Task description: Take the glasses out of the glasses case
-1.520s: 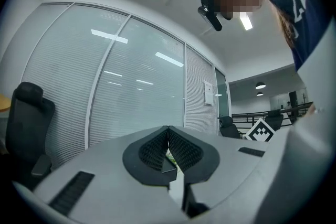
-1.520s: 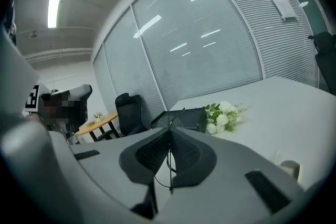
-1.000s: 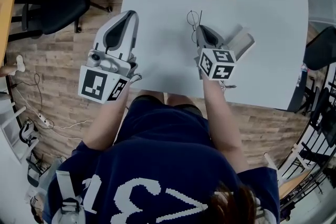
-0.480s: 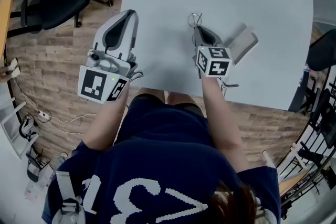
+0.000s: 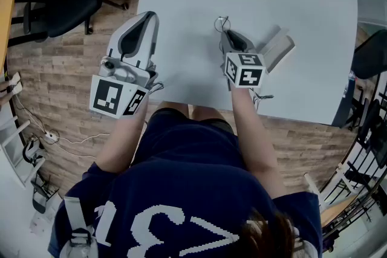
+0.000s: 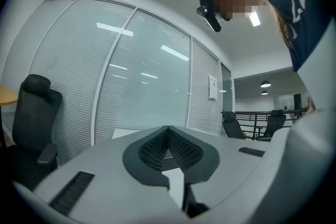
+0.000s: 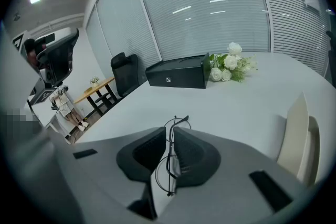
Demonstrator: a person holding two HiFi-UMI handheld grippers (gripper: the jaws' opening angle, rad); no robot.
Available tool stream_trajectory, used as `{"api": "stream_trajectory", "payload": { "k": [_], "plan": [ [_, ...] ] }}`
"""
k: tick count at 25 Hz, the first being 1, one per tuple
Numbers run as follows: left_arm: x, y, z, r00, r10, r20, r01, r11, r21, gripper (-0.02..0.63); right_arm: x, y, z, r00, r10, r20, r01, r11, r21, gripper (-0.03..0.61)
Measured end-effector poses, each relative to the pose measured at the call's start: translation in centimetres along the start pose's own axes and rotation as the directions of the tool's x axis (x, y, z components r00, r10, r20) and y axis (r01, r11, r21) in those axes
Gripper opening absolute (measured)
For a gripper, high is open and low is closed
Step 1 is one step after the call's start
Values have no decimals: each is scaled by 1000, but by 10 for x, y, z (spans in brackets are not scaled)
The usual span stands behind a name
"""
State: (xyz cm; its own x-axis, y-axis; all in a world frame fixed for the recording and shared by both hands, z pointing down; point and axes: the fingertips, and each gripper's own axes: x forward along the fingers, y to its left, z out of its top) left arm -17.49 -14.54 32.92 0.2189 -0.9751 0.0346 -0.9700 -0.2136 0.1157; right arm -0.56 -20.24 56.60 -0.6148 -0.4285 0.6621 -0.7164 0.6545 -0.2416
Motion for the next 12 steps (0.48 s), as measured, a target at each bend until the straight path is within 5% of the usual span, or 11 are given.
{"api": "stream_trajectory", "payload": {
  "k": [12],
  "plan": [
    [4, -10, 22, 999, -14, 41, 12, 999, 36, 14, -48, 4, 81, 972, 12, 235, 6, 997, -78, 25]
  ]
}}
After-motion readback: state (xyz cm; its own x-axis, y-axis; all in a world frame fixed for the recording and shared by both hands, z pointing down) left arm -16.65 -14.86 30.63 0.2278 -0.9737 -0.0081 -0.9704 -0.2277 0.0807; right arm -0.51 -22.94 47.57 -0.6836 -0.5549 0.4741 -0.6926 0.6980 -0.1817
